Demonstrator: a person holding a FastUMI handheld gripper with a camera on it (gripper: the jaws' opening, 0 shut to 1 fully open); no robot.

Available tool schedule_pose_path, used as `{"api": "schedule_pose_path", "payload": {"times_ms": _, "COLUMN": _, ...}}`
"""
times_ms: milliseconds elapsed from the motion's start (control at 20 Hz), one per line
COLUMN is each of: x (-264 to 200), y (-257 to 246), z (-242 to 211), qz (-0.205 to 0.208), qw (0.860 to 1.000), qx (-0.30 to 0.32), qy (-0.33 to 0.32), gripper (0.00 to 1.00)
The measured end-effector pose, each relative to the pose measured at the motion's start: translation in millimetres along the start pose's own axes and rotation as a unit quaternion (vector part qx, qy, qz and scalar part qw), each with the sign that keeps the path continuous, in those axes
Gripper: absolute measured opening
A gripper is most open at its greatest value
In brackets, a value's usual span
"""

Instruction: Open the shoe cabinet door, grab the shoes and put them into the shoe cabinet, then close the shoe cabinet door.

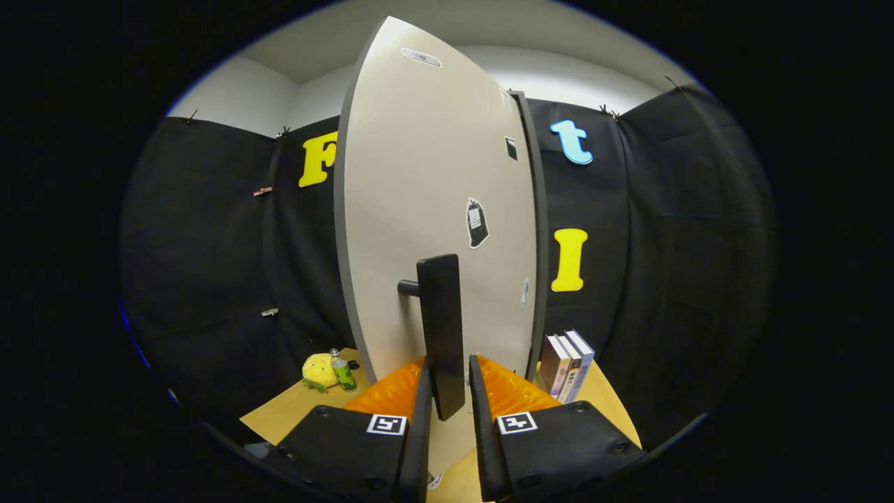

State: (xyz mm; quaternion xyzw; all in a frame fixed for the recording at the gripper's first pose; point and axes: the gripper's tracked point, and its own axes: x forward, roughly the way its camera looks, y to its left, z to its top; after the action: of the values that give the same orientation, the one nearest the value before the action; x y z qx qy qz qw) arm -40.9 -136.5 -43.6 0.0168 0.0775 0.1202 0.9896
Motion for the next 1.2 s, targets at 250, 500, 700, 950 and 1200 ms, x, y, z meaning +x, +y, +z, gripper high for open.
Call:
{"api": "schedule_pose_path", "payload": {"times_ms": 250, "x": -34.0, "y": -33.3, "z": 13.8, "qz": -0.058, "qw": 0.998, "qx": -0.005, "qy": -0.023, "gripper": 0.32}}
{"api": "schedule_pose_path", "payload": {"times_ms": 500, "x": -51.1, "y": -44.3, "z": 17.1, "qz": -0.087, "qw": 0.996, "qx": 0.0, "qy": -0.036, "gripper": 0.32}}
{"api": "schedule_pose_path", "payload": {"times_ms": 700, "x": -48.0, "y": -35.5, "z": -2.7, "qz": -0.072, "qw": 0.997, "qx": -0.008, "qy": -0.029, "gripper": 0.32}}
{"api": "schedule_pose_path", "payload": {"times_ms": 950, "x": -23.9, "y": -3.5, "z": -50.5, "qz": -0.044, "qw": 0.999, "qx": -0.01, "qy": -0.005, "gripper": 0.32}}
{"api": "schedule_pose_path", "payload": {"times_ms": 1200, "x": 10.0, "y": 38.4, "z": -144.1, "qz": -0.021, "qw": 0.998, "qx": -0.016, "qy": 0.057, "gripper": 0.32}}
